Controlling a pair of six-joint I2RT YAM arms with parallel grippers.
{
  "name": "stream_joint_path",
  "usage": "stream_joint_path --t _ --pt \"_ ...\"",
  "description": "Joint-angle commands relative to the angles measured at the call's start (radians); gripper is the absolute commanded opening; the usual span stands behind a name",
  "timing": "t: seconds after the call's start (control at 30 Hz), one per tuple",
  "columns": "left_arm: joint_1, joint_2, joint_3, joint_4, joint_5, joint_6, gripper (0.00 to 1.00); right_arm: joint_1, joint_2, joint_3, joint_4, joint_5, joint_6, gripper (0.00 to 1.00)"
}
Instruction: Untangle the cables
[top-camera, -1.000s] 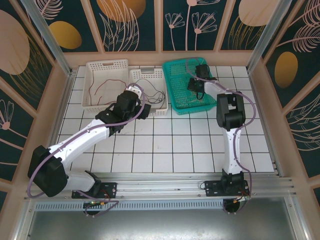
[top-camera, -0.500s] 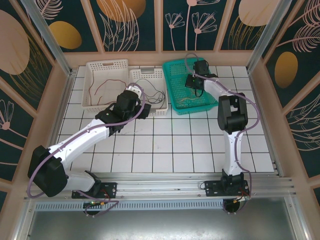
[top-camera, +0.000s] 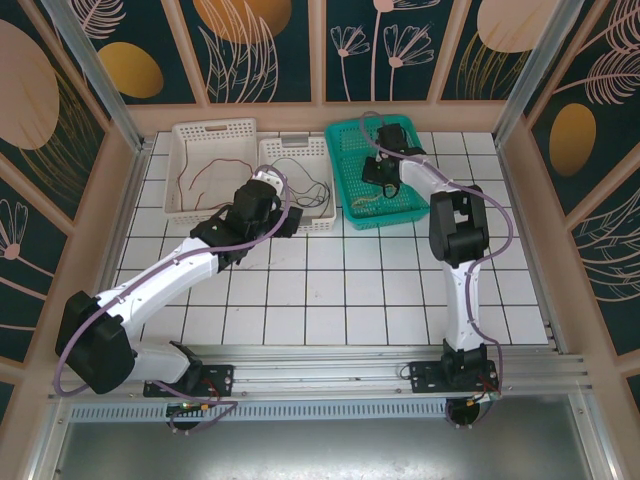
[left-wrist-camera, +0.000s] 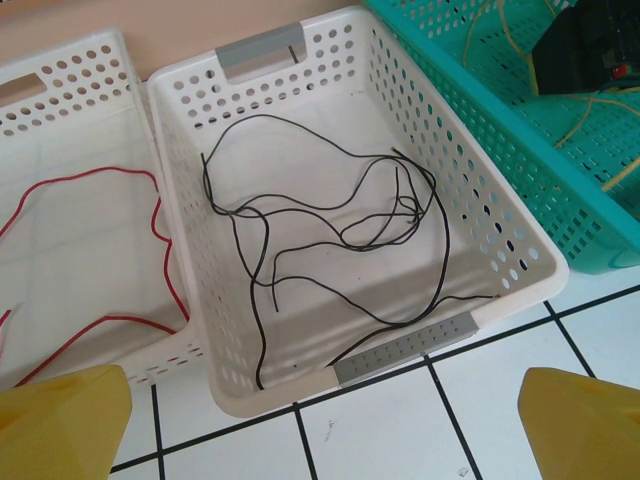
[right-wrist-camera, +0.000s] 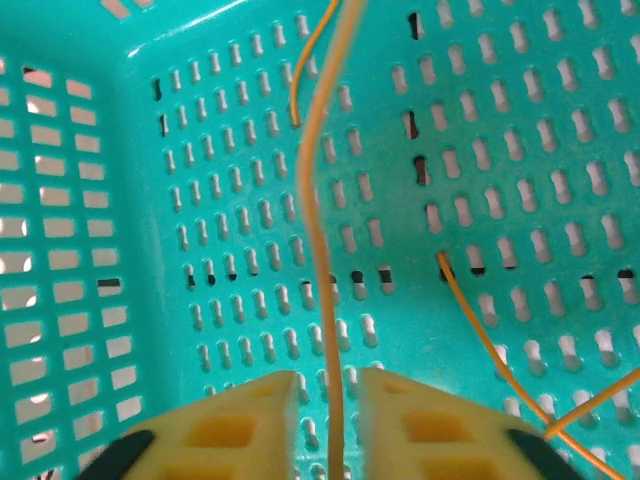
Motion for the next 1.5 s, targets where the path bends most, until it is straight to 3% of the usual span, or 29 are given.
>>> stream_joint_path --t 0.0,0.23,0.47,0.6,1.1,1.27,1.33,1.47 --pt "0.001 0.009 0.026 -0.014 0.011 -0.006 0.99 0.0 -0.01 0.05 -0.056 -0.004 -0.004 0.31" --pt "0.002 0.015 0.028 -0.015 0.013 -0.005 0.98 0.021 -0.085 0.069 -0.085 0.043 -0.007 0.38" --pt "0.002 0.021 0.03 -0.019 0.013 -0.004 0.99 0.043 -0.205 0.015 -0.033 0.228 0.0 0.42" --pt "0.002 0.02 0.029 -0.018 0.01 -0.003 0.98 0.025 -0.276 -0.071 0.056 0.183 0.018 0.53" --pt "0.001 0.022 0.032 -0.021 0.016 -0.004 0.98 0.022 -0.259 -0.024 0.012 0.146 -0.002 0.55" --pt "0.002 0.027 0.034 -0.023 0.018 -0.003 0.98 0.06 -0.204 0.114 -0.084 0.401 -0.059 0.56" --pt "0.003 0.029 0.034 -0.024 0.018 -0.003 0.99 0.067 -0.202 0.152 -0.095 0.448 -0.071 0.57" --pt "0.002 0.03 0.034 -0.026 0.012 -0.002 0.99 0.056 -0.263 0.121 -0.045 0.341 -0.06 0.58"
